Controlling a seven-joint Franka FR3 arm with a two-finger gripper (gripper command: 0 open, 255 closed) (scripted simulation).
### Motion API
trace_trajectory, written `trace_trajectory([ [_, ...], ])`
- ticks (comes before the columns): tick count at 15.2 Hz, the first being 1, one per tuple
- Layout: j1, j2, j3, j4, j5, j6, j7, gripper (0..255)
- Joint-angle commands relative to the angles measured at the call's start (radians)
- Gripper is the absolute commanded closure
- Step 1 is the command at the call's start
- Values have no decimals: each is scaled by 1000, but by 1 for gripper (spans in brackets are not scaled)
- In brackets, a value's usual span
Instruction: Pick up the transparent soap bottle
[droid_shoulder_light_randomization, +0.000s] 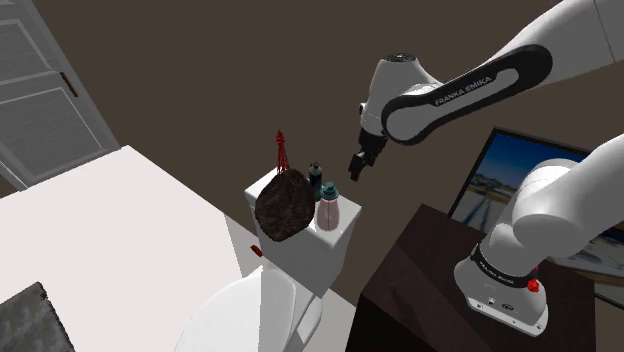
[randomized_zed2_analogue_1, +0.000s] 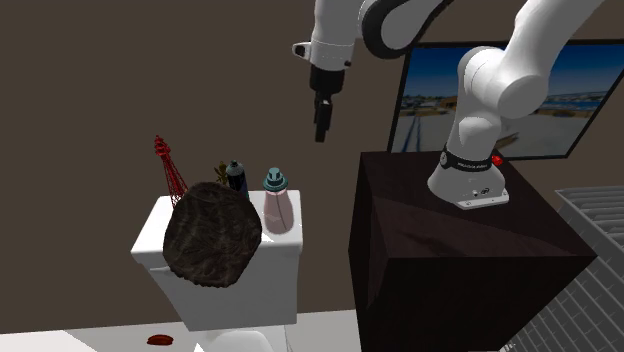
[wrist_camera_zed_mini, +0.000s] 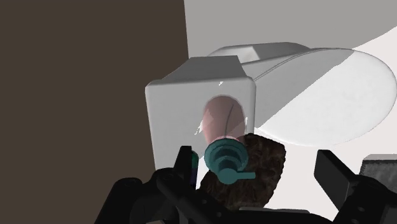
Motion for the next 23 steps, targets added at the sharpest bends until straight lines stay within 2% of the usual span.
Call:
trace_trajectory([
  [1,-3,80,9,3,-7,97,4,0],
  [7,-32,349,21,45,-73,368,28,0],
  [10,-41,490,13,92,-148,483,73,0],
  [12,-31,584,-12,133,-210,549,114,0],
  [16,-1,668,-52,158,-255,614,148,0],
  [22,31,740,-90,172,-280,674,172,0],
  [23,31,740,-90,170,-280,675,172,255],
])
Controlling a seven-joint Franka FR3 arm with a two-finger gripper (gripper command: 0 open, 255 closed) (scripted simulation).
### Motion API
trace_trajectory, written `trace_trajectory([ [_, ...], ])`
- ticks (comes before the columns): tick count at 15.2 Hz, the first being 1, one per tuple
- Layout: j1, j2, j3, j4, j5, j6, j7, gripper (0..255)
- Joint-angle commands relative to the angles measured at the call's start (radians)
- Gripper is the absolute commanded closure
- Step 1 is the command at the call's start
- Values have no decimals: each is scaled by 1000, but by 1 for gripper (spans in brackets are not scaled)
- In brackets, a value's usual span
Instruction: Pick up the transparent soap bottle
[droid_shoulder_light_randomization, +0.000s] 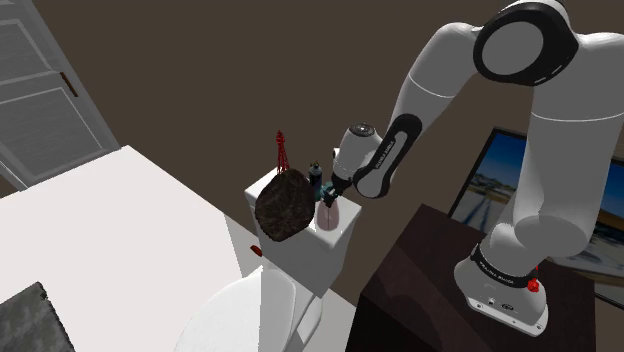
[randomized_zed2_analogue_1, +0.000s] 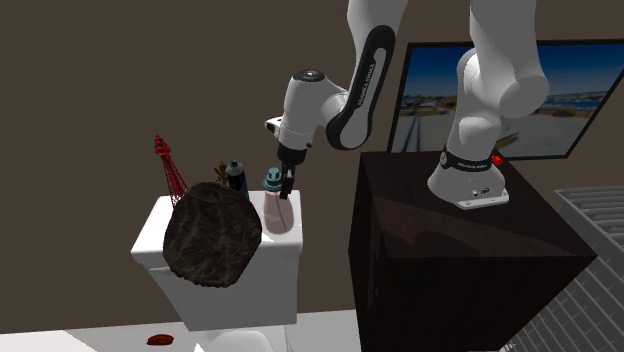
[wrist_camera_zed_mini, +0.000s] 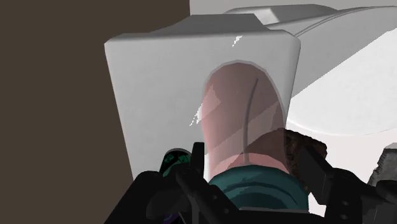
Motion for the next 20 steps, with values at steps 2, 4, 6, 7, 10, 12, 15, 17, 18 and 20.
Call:
trace_trajectory([
  [2,3,3,-3,0,-1,3,2,255],
  [4,1,2,-2,-1,-1,2,1,255],
  [6,2,3,-2,0,-1,2,2,255],
  [7,2,2,-2,0,-1,2,2,255],
  [10,-6,-13,7,-2,3,-12,-3,255],
  [12,-22,-45,24,-8,13,-38,-13,255],
  [15,-43,-92,50,-16,33,-78,-30,255],
  [17,-56,-123,66,-20,49,-105,-44,255],
  [18,-61,-138,73,-22,58,-118,-52,255],
  [20,-70,-168,86,-25,77,-146,-67,255],
])
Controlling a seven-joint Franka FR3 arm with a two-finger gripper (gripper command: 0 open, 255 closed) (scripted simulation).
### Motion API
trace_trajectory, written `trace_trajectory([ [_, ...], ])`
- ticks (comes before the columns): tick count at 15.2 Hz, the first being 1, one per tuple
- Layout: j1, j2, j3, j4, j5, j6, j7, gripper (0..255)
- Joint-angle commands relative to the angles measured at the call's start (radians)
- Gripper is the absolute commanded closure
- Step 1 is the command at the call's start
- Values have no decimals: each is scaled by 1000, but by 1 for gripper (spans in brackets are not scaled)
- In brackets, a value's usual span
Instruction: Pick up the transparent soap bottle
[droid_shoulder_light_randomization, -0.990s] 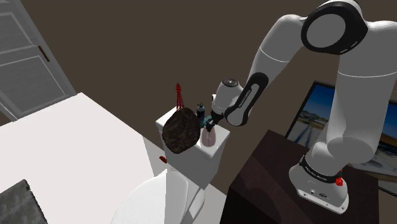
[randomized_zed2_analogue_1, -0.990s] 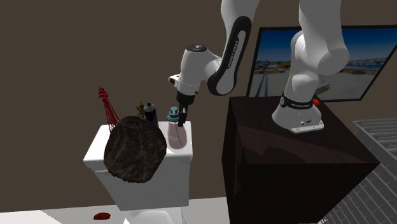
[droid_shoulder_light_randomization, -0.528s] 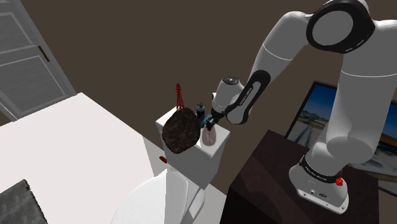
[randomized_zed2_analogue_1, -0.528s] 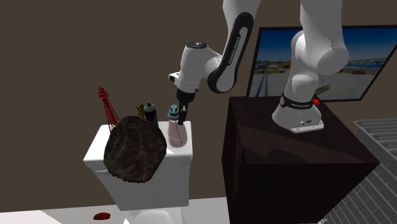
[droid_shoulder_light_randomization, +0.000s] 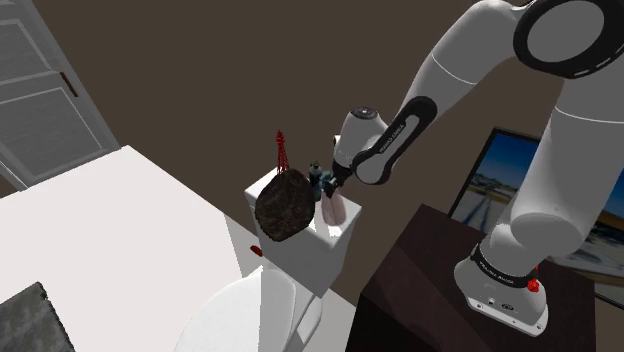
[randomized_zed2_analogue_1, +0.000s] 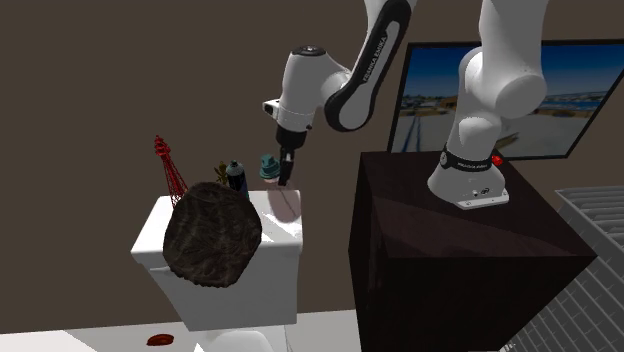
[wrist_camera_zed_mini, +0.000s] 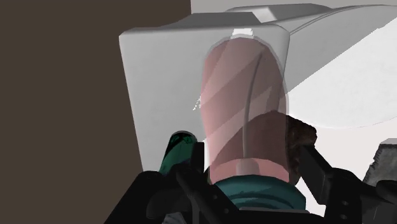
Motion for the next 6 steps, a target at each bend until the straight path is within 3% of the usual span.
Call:
trace_trajectory([
  [1,-11,-31,13,-2,21,-29,-19,255],
  [6,-18,-77,26,-3,50,-73,-42,255],
])
